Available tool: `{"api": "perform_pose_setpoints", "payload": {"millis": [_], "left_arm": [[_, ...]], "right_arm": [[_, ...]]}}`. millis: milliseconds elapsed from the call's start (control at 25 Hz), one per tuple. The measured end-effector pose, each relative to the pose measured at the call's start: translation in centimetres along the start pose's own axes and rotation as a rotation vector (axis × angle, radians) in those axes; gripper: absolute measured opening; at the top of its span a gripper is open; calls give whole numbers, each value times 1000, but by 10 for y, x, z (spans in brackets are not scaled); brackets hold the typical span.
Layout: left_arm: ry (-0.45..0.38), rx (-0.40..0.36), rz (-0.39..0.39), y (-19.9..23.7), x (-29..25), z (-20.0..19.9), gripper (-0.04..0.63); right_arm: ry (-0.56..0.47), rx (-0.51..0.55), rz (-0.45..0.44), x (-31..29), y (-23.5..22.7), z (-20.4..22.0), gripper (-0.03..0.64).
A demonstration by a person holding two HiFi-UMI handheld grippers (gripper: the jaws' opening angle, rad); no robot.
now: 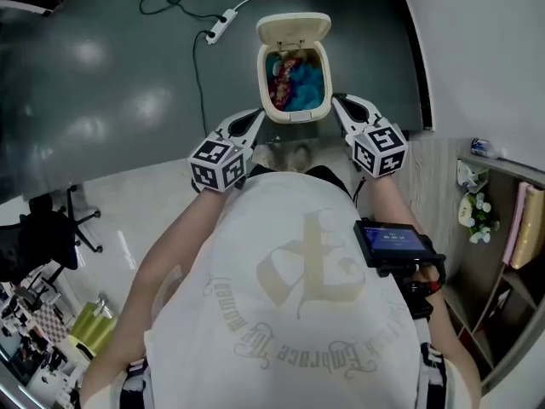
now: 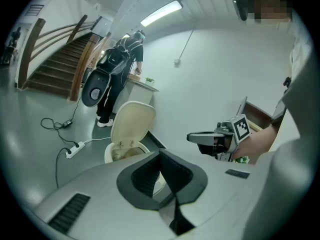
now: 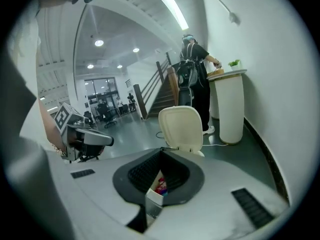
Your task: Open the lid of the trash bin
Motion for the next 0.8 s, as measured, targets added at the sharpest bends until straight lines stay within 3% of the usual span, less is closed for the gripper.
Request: {"api": "perform_pose_setpoints", "payload": {"millis": [800], "left_arm": [[-20,-54,44,-12,-26,-30,12]], "right_arm": [[-104,-23,31,42,-14,-10,3]]}}
Point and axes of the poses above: the fingertips, and each gripper's own axes: x backward along the fingers, y to its left, z out of its underside, the point moved 2 cm from there along x, backward along the fingers, and after that the axes turned 7 degrees about -z, right-handed, at the moved point
